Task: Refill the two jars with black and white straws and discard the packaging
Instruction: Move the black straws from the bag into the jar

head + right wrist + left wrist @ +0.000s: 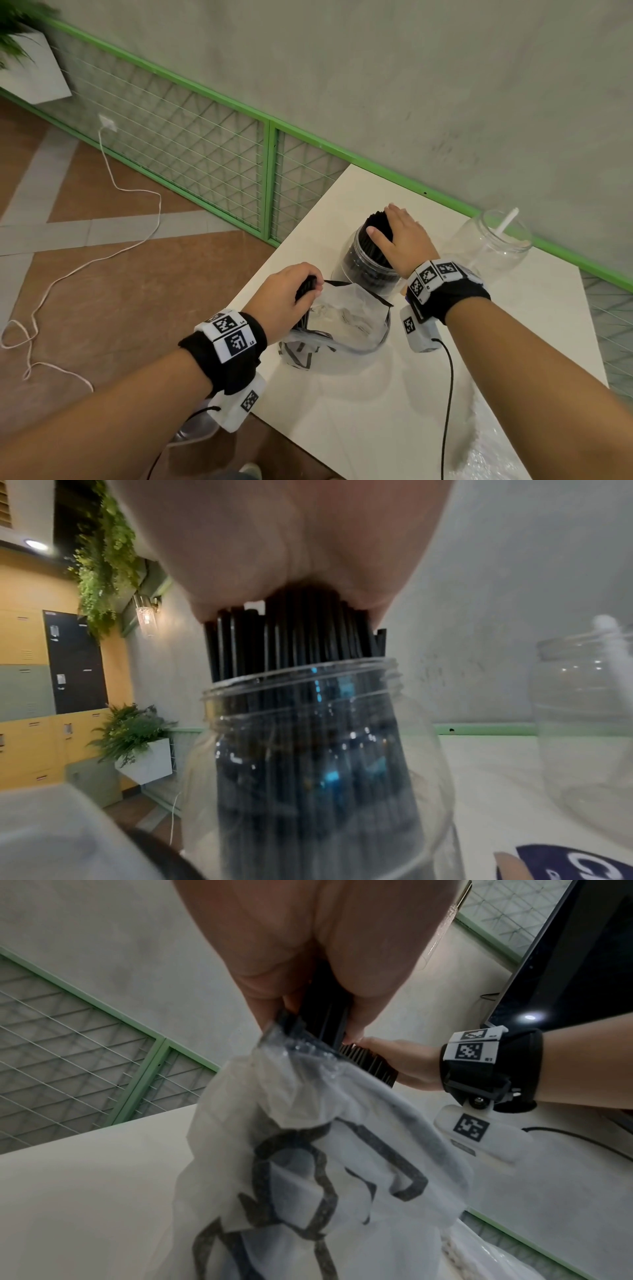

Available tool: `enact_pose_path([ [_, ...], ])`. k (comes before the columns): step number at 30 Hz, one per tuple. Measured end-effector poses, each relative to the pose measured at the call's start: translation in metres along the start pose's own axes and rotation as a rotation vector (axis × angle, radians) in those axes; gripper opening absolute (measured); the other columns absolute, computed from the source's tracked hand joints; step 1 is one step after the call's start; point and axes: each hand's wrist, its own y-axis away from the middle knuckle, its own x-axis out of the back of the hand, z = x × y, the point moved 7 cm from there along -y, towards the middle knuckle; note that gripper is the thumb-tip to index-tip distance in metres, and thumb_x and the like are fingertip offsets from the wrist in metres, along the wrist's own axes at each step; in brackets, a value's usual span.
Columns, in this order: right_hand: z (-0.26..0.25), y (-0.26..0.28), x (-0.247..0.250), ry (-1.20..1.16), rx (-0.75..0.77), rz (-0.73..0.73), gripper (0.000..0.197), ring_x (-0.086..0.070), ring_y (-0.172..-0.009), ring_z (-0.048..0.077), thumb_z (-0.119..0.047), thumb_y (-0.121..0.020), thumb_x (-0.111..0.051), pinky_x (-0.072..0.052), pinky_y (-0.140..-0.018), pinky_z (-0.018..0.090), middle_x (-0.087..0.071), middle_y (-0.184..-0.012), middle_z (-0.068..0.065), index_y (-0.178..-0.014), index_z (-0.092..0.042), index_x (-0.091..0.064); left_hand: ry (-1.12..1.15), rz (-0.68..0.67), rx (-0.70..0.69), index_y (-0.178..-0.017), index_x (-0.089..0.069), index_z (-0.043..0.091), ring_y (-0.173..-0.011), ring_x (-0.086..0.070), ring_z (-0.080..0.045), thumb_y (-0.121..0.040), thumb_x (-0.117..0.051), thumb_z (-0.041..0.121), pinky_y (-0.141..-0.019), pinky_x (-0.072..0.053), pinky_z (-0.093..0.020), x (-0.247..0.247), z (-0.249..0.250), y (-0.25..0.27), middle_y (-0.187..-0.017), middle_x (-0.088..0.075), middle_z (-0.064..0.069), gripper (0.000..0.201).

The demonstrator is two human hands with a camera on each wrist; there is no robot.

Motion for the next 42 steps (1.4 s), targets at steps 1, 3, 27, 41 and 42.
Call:
enact_pose_path([
  [1, 0.000, 0.000, 0.000, 0.006, 0.000, -0.002, 0.070, -0.014, -0.147, 0.023, -0.055, -0.097, -0.033, -0.014, -0.119, 0.042, -0.017, -0.160, 0.005, -0.150, -0.012, -0.023, 0.000, 0.003, 0.001, -0.095, -0.055, 0.025, -0.086, -0.051, 0.004, -0.091, -0.056, 0.015, -0.073, -0.035, -0.004, 0.000, 0.000, 0.000, -0.092, -0.058, 0.014, 0.011],
  [3, 0.002, -0.002, -0.001, -0.009, -0.011, -0.014, 0.070, -0.014, -0.147, 0.023, -0.056, -0.096, -0.034, -0.015, -0.119, 0.043, -0.018, -0.160, 0.004, -0.150, -0.012, -0.024, 0.001, 0.008, 0.000, -0.095, -0.055, 0.025, -0.086, -0.051, 0.004, -0.091, -0.056, 0.015, -0.073, -0.035, -0.003, 0.000, 0.000, 0.000, -0.092, -0.059, 0.014, 0.011],
  [27, -0.099, 0.113, -0.056, -0.542, 0.058, 0.135, 0.042, -0.047, -0.100, 0.023, -0.052, -0.057, -0.074, -0.039, -0.089, 0.036, -0.046, -0.100, -0.010, -0.092, -0.039, -0.056, 0.432, -0.197, 0.137, -0.130, -0.041, 0.042, -0.128, -0.031, 0.001, -0.089, -0.057, 0.038, -0.108, -0.025, -0.021, -0.014, 0.006, -0.001, -0.145, -0.031, 0.012, 0.044],
  [41, -0.070, 0.111, -0.055, -1.060, -0.163, 0.048, 0.010, -0.066, -0.089, 0.010, -0.014, -0.088, -0.065, -0.051, -0.083, 0.028, -0.072, -0.092, 0.004, -0.092, -0.006, -0.070, 0.024, -0.343, 0.270, -0.141, -0.027, 0.033, -0.111, -0.055, -0.014, -0.078, -0.072, 0.032, -0.093, -0.046, -0.032, -0.033, -0.052, 0.039, -0.129, -0.055, 0.004, 0.078],
  [42, -0.066, 0.111, -0.048, -1.059, -0.162, 0.074, 0.012, -0.066, -0.092, 0.012, -0.018, -0.088, -0.065, -0.051, -0.085, 0.028, -0.072, -0.093, 0.002, -0.093, -0.008, -0.070, -0.024, -0.310, 0.279, -0.139, -0.031, 0.032, -0.107, -0.056, -0.017, -0.080, -0.068, 0.028, -0.089, -0.047, -0.032, -0.033, -0.053, 0.036, -0.125, -0.058, 0.002, 0.070],
])
